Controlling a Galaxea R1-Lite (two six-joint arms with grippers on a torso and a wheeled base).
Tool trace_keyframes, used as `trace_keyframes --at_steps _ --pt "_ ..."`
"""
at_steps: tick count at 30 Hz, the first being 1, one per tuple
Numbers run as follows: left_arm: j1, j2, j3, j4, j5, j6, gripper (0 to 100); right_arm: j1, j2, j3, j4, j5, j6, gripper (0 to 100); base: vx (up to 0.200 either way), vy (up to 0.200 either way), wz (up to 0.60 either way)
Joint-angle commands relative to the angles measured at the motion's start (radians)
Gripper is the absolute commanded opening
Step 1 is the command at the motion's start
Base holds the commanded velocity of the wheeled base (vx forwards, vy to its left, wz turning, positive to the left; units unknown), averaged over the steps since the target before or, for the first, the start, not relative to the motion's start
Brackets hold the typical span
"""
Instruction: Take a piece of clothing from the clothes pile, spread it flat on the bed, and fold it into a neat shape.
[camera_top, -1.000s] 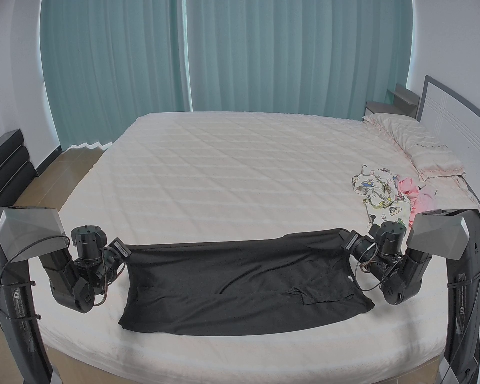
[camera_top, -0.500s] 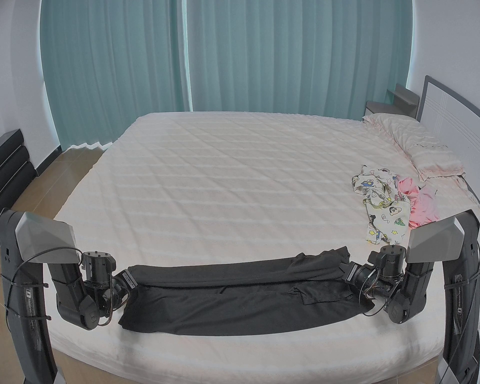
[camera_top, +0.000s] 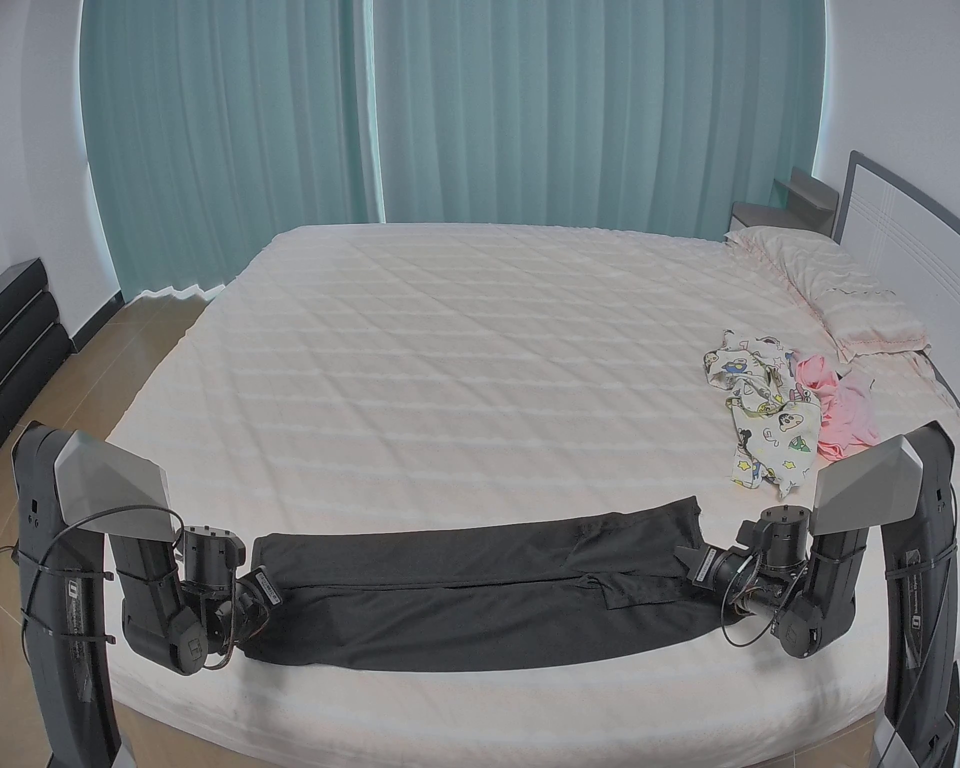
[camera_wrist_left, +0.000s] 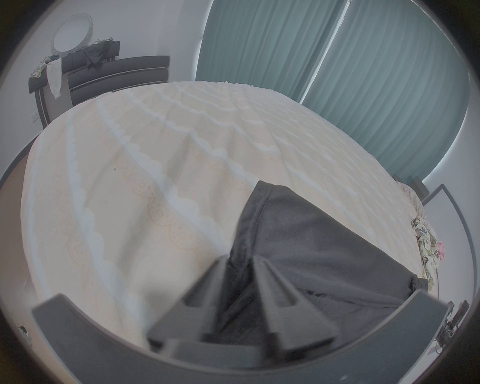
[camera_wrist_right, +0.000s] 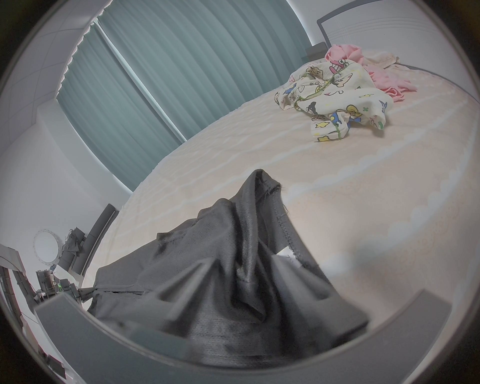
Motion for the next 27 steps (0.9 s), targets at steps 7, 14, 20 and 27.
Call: trace_keyframes --at_steps 7,14,20,27 --pt "-0.002 -0.026 0.039 -0.005 0.001 -0.001 100 -0.026 -0.027 0.014 -0.002 -0.007 0.002 100 0.0 0.0 0.0" --pt "0.032 -0.162 0.095 -0.002 -0.005 -0.004 100 -0.043 -0.139 0.086 -0.004 -0.005 0.02 100 0.0 0.0 0.0" --pt "0.094 -0.271 0.111 0.015 -0.135 -0.003 100 -0.048 -0.194 0.16 -0.008 -0.005 0.127 100 0.0 0.0 0.0" --pt "0.14 -0.313 0.101 0.099 -0.393 0.1 100 -0.048 -0.184 0.215 -0.011 0.002 0.173 100 0.0 0.0 0.0"
